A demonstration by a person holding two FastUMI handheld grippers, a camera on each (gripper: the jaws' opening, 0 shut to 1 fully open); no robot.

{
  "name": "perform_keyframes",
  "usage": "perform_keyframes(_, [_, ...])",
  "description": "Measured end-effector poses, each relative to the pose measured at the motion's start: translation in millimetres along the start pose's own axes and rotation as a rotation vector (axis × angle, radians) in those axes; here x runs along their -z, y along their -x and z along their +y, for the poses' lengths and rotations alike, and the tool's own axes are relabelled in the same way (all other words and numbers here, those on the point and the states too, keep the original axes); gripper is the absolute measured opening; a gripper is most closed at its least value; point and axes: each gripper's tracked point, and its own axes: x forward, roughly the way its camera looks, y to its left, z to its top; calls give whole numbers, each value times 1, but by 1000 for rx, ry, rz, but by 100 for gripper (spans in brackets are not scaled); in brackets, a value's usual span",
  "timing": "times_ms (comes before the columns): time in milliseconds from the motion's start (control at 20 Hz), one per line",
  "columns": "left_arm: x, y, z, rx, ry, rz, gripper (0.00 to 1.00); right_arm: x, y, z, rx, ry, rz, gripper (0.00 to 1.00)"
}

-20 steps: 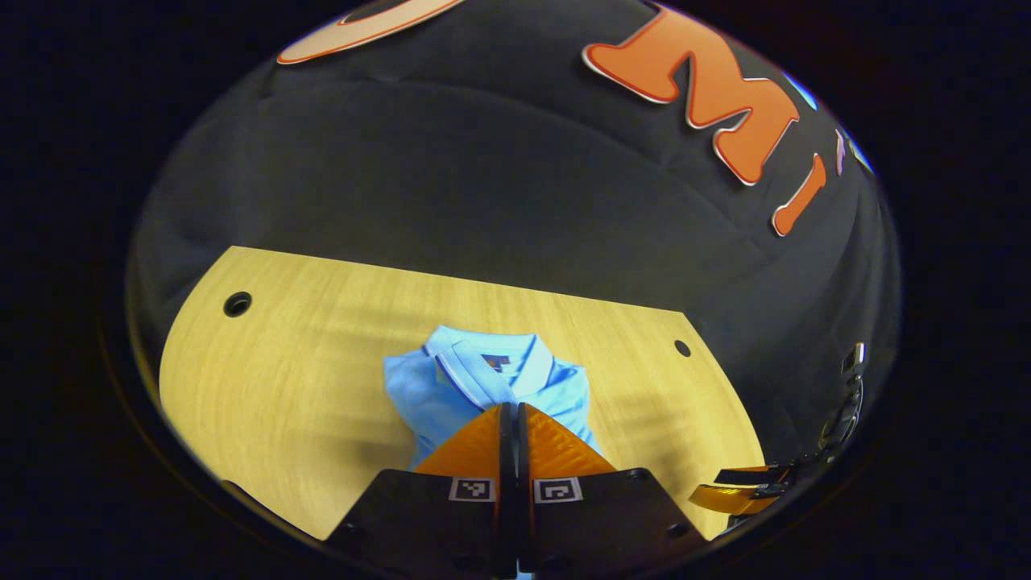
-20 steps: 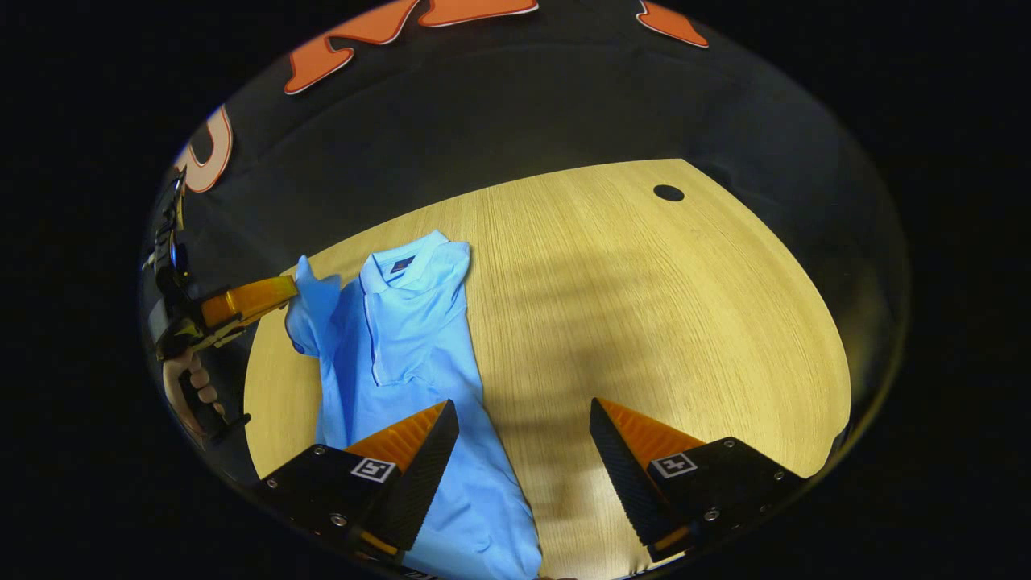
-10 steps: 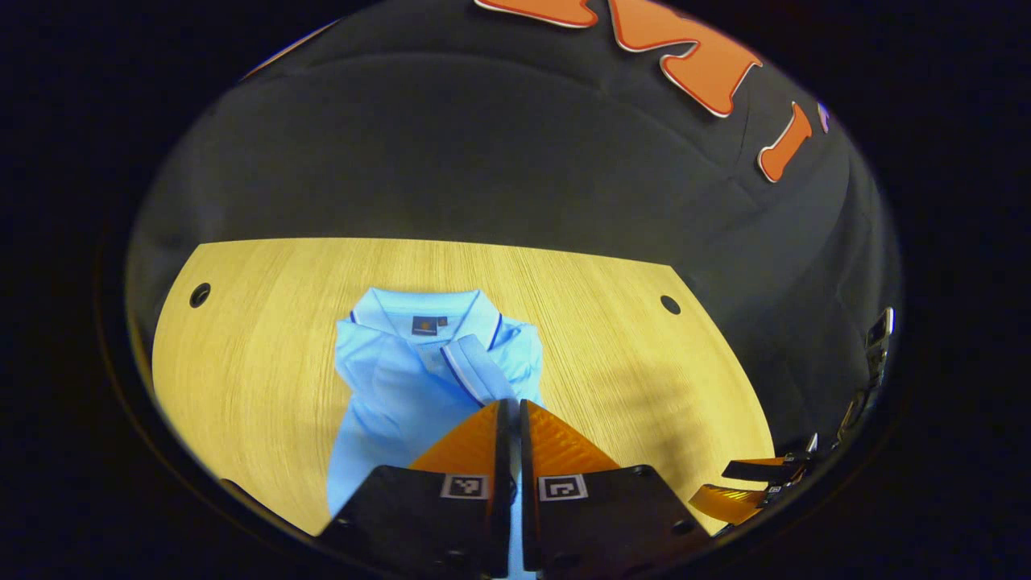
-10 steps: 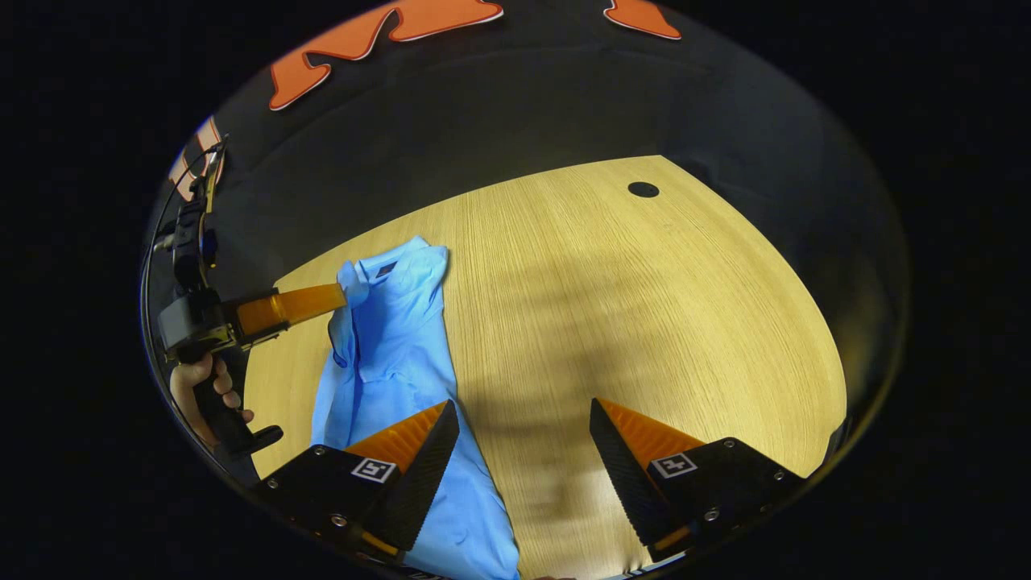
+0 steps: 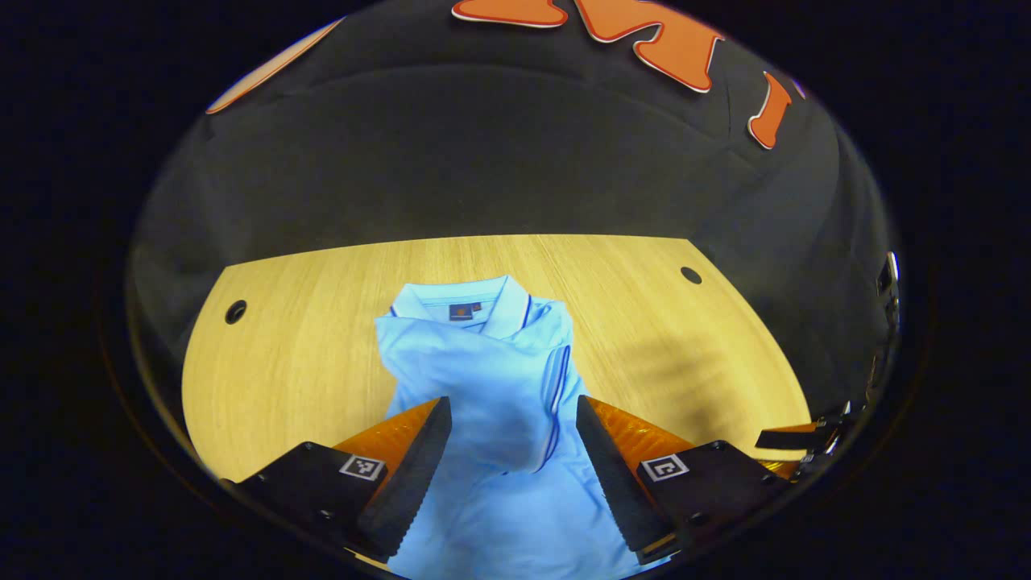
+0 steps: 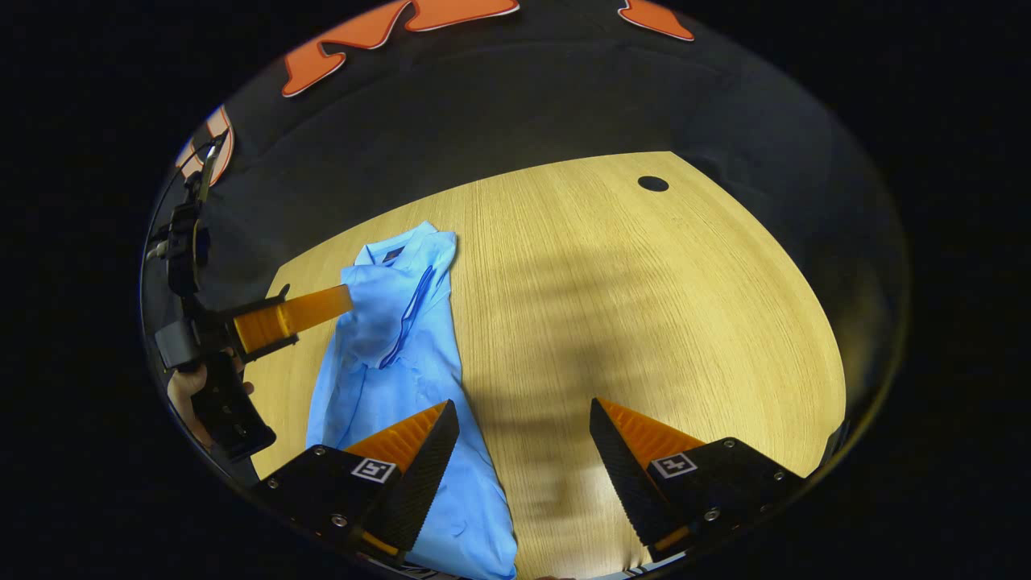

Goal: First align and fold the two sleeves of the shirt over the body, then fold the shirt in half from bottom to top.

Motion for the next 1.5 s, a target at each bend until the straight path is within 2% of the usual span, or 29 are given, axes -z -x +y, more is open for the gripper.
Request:
perform_keyframes(200, [43, 44, 36, -43, -4, 32, 100, 20, -2, 19, -9, 73, 33, 99])
perform_keyframes(400, [101, 83, 65, -101, 27, 82, 100, 58, 1, 36, -21, 119, 102, 99])
perform_keyframes(550, [145, 111, 66, -107, 67, 125, 100, 90, 8, 36, -9, 161, 159, 99])
perform_keyframes(800, [214, 149, 66, -136, 69, 231, 99, 143, 28, 30, 24, 175, 251, 99])
perform_keyframes(950, [252, 149, 67, -144, 137, 313, 100, 172, 43, 28, 33, 170, 305, 99])
perform_keyframes(1150, [282, 147, 67, -159, 132, 380, 99, 206, 54, 33, 40, 227, 373, 99])
perform_keyframes(1350, [312, 155, 61, -156, 141, 460, 100, 237, 54, 48, 14, 211, 447, 99])
perform_keyframes(1500, [323, 151, 69, -183, 161, 491, 100, 253, 53, 47, 46, 264, 477, 99])
